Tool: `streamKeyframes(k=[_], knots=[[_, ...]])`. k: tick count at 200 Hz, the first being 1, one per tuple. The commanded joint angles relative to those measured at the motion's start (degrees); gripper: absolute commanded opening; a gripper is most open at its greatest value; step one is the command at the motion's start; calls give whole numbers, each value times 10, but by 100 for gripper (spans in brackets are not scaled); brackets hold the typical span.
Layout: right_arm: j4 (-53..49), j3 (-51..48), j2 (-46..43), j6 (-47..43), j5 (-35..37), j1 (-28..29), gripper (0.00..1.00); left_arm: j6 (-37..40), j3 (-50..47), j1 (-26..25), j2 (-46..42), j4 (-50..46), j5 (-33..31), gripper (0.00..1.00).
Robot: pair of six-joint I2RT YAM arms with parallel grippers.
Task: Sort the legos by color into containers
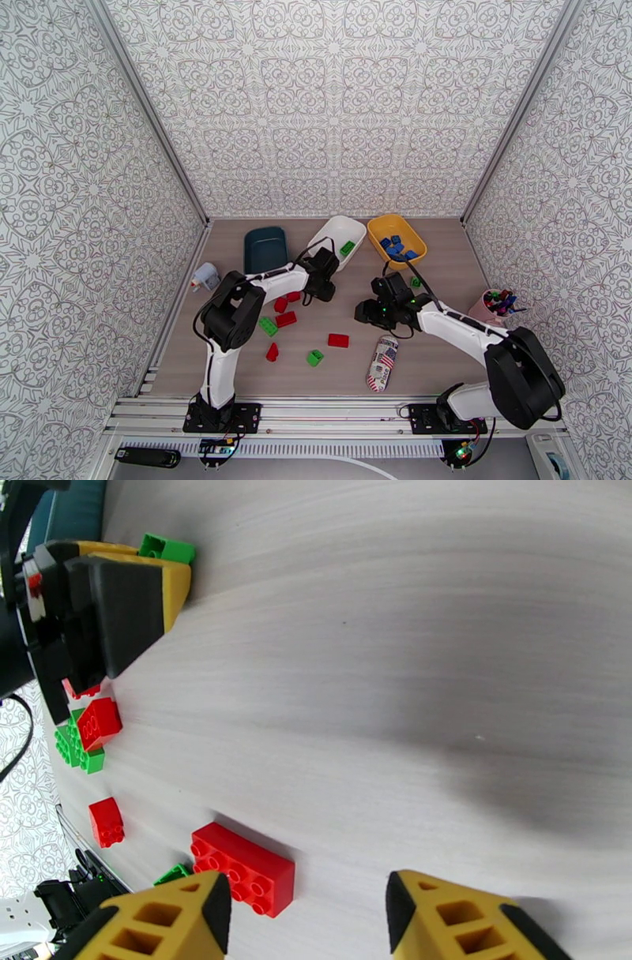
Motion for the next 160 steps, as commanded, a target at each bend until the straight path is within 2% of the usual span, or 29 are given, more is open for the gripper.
streamKeyframes(k=[1, 25, 49, 92, 108, 131, 160], knots=[[-20, 7, -20, -3, 1, 5, 56, -18, -18, 0, -68, 16, 0, 33], [-38, 20, -33, -8, 2, 5, 56, -26, -8, 9, -107, 22, 16, 33], [-49, 32, -45, -8, 3, 5, 56, -31, 44, 20, -113, 18, 45, 34], [-64, 43, -60, -2, 8, 4, 56, -44, 222, 42, -18, -34, 50, 38], [-66, 45, -66, 1, 9, 5, 56, -54, 295, 49, 36, -59, 46, 45], [-74, 46, -72, 4, 14, 5, 59, -73, 357, 54, 82, -87, 44, 70], [-84, 39, -80, 1, 25, 5, 63, -76, 300, 41, 39, -54, 28, 77]])
